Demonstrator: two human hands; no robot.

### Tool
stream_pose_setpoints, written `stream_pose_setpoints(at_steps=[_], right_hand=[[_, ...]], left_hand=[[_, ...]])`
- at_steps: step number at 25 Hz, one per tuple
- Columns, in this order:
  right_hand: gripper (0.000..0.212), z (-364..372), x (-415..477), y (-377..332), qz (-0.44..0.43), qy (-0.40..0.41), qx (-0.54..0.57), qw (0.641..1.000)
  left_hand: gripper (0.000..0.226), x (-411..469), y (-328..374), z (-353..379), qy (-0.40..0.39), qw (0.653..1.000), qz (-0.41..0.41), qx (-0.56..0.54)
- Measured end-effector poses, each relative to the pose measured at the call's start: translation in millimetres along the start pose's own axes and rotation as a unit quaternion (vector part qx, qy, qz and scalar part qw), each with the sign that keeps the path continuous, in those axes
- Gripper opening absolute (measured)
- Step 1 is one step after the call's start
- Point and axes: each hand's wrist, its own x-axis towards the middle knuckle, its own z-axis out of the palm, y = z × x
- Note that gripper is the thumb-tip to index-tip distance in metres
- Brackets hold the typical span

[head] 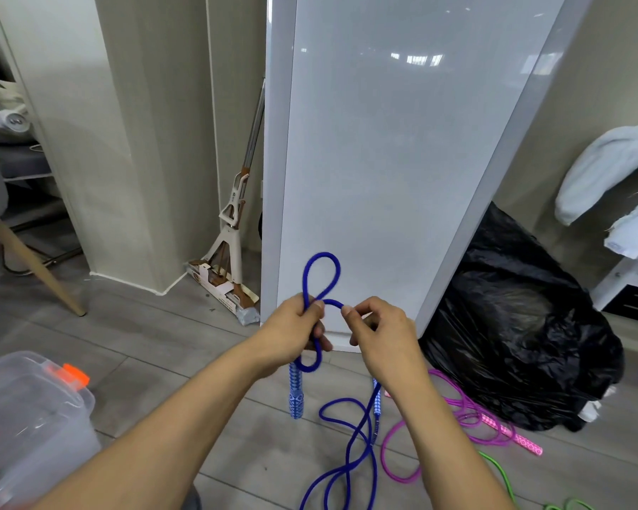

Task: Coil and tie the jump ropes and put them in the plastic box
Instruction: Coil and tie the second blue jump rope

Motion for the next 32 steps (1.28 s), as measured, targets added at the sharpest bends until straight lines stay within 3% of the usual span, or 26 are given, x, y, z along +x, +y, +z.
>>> stream_pose_setpoints(at_steps=[5,8,10,12,14,19,22,28,32], right_hand=[[0.024,-12,4,3,0.014,-0.105,-0.018,0.994],[0.027,-18,5,14,0.065,-0.172,-0.096,0.978],[0.035,-19,5,18,0.091,-0.152,-0.148,0.973],[0.039,-17,6,15,0.077,-0.073,-0.123,0.987],[0.039,-13,10,9,0.061,-0.016,-0.026,0.998],[0.03,0,1,-11,-0.007,-0.029,0.115,0.993],[0.017,8,-2,-17,0.017,-0.022,0.188,0.982],[0.006,20,-8,-15,0.016,-0.001,0.142,0.99],[0.004,16,-2,-15,0.019,-0.043,0.17,0.984]], left_hand=[[0.021,20,-10,-24,0.213,0.971,-0.042,-0.099],[0.027,25,-11,-29,0.284,0.949,-0.065,-0.121],[0.028,28,-12,-34,0.306,0.94,-0.077,-0.132],[0.028,29,-14,-34,0.282,0.944,-0.088,-0.148],[0.022,26,-13,-28,0.239,0.952,-0.094,-0.168],[0.017,11,-5,-1,0.116,0.974,-0.075,-0.178],[0.016,5,-6,10,0.075,0.987,-0.042,-0.135],[0.023,5,-14,17,0.043,0.991,-0.026,-0.125],[0.022,6,-8,15,0.072,0.988,0.002,-0.135]])
